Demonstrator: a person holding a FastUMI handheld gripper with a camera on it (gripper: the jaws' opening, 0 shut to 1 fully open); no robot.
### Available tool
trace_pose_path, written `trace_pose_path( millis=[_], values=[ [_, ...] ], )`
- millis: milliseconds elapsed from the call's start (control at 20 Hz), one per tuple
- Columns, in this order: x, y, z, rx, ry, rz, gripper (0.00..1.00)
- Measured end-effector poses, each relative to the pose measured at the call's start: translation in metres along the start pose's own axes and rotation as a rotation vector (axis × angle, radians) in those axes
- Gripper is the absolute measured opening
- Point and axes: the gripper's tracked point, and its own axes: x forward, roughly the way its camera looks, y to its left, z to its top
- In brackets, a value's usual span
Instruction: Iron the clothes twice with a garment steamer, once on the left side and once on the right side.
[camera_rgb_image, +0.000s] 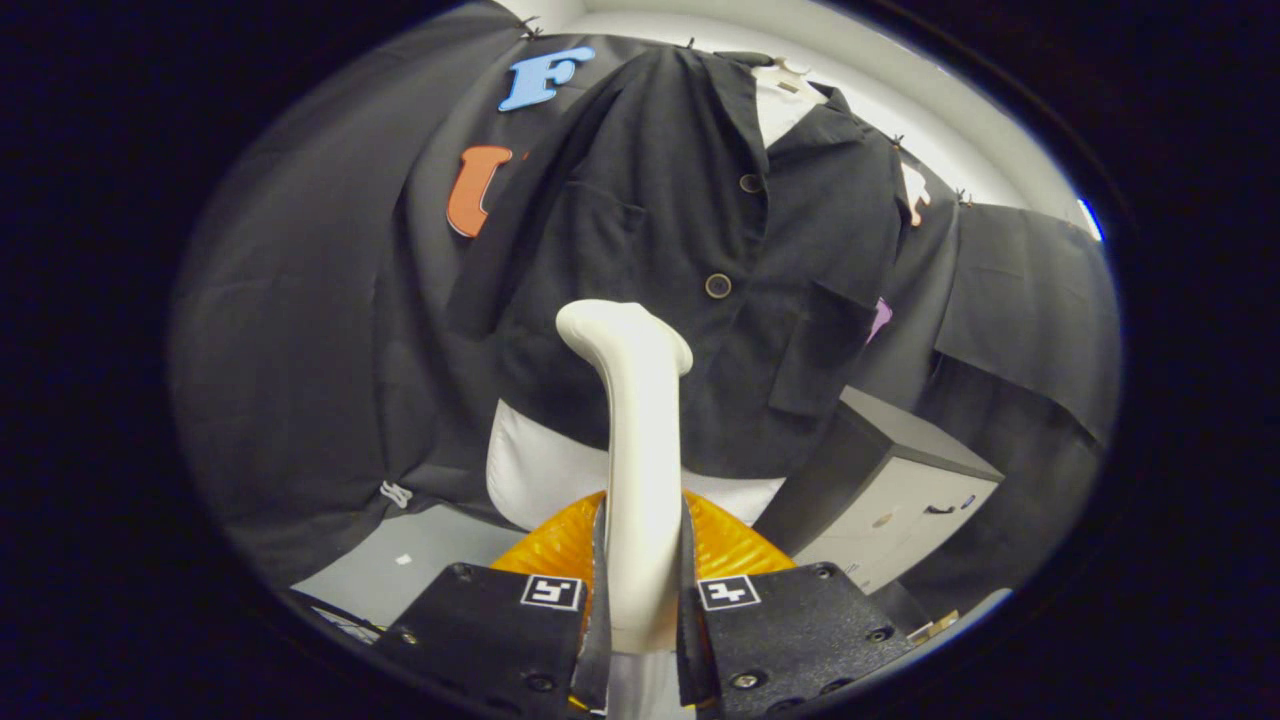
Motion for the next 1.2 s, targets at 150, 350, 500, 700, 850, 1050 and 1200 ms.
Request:
trace_pose_path(
  millis=[150,350,500,700,850,1050,1200],
  values=[
    [0.001,0.001,-0.015,-0.018,0.033,0.006,0.29],
    [-0.007,-0.004,-0.032,-0.033,0.064,0.024,0.29],
    [-0.014,-0.015,-0.055,-0.039,0.107,0.037,0.29],
    [-0.025,-0.043,-0.08,-0.052,0.155,0.056,0.29],
    [-0.038,-0.075,-0.091,-0.041,0.158,0.049,0.29],
    [-0.055,-0.129,-0.109,-0.008,0.183,0.048,0.29],
    [-0.069,-0.171,-0.122,0.022,0.193,0.061,0.29]
  ],
)
